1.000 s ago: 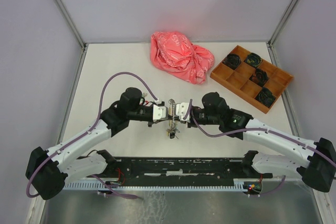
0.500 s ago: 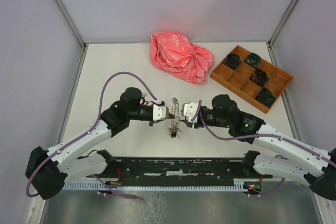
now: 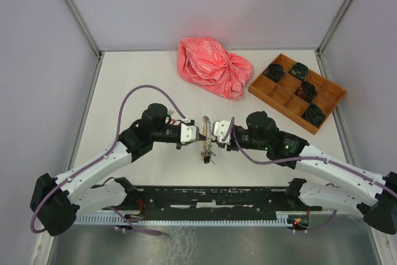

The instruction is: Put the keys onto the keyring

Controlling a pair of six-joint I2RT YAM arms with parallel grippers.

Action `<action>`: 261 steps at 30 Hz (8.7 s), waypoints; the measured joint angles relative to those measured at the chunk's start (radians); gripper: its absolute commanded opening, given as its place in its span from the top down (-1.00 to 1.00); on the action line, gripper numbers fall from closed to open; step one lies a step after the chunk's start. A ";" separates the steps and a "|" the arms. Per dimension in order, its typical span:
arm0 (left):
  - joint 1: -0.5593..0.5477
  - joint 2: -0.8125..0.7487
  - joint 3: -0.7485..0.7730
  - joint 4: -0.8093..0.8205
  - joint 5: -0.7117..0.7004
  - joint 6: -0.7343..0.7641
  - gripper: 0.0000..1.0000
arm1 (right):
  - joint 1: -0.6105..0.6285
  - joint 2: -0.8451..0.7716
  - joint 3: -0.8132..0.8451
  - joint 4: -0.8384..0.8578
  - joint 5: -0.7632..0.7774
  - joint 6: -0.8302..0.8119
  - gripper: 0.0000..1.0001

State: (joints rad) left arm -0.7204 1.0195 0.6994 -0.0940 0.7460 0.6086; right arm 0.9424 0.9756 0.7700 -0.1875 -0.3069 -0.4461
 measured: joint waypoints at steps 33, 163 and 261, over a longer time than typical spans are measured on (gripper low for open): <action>-0.011 0.012 0.000 -0.012 0.008 -0.011 0.95 | 0.000 0.050 0.013 -0.019 -0.050 0.027 0.99; -0.025 0.121 0.102 -0.107 -0.060 -0.191 0.95 | -0.012 0.085 0.079 -0.168 -0.045 -0.087 0.99; -0.021 0.149 -0.246 0.587 -0.057 -0.519 0.04 | 0.000 0.106 0.043 -0.212 0.074 -0.105 0.99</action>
State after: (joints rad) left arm -0.7410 1.1683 0.4530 0.4927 0.6888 0.0895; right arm 0.9424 1.0817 0.8131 -0.4000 -0.2329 -0.5510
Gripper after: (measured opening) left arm 0.477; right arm 0.012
